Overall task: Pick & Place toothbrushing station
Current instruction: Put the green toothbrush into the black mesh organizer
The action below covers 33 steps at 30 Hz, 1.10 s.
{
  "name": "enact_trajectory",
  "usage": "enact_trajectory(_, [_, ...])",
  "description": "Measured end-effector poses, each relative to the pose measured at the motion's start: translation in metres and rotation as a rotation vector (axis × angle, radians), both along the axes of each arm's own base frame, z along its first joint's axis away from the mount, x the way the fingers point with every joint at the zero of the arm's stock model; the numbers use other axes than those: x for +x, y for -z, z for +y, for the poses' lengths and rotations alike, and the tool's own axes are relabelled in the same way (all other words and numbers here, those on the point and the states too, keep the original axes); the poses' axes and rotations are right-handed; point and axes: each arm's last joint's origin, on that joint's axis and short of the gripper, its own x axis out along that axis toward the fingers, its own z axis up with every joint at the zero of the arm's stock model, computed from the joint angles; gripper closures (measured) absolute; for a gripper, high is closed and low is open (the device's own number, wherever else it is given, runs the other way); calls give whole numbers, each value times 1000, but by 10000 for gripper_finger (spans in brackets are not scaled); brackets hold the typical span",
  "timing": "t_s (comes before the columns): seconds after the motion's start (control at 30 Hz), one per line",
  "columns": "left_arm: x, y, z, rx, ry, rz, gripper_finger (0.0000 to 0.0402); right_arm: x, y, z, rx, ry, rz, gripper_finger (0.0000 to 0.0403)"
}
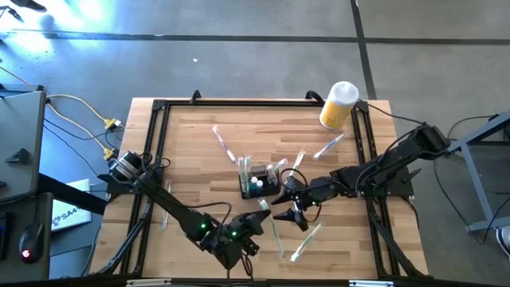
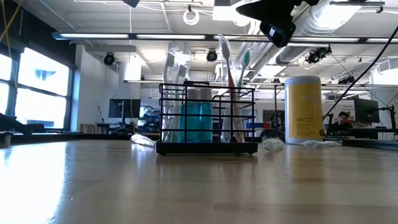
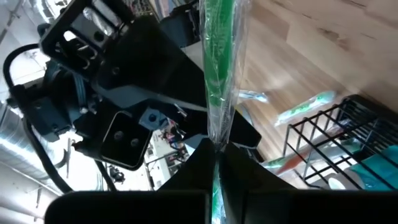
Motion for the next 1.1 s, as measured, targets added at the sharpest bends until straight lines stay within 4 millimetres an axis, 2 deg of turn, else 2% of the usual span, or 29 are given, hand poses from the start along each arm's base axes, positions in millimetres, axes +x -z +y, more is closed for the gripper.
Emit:
enact_trajectory(0.47, [-6, 12, 5, -8, -50, 56, 400, 3, -1, -8, 27, 17, 3, 168])
enact_trajectory(1.1, [3, 9, 15, -11, -80, 35, 400, 4, 1, -6, 35, -16, 9, 168])
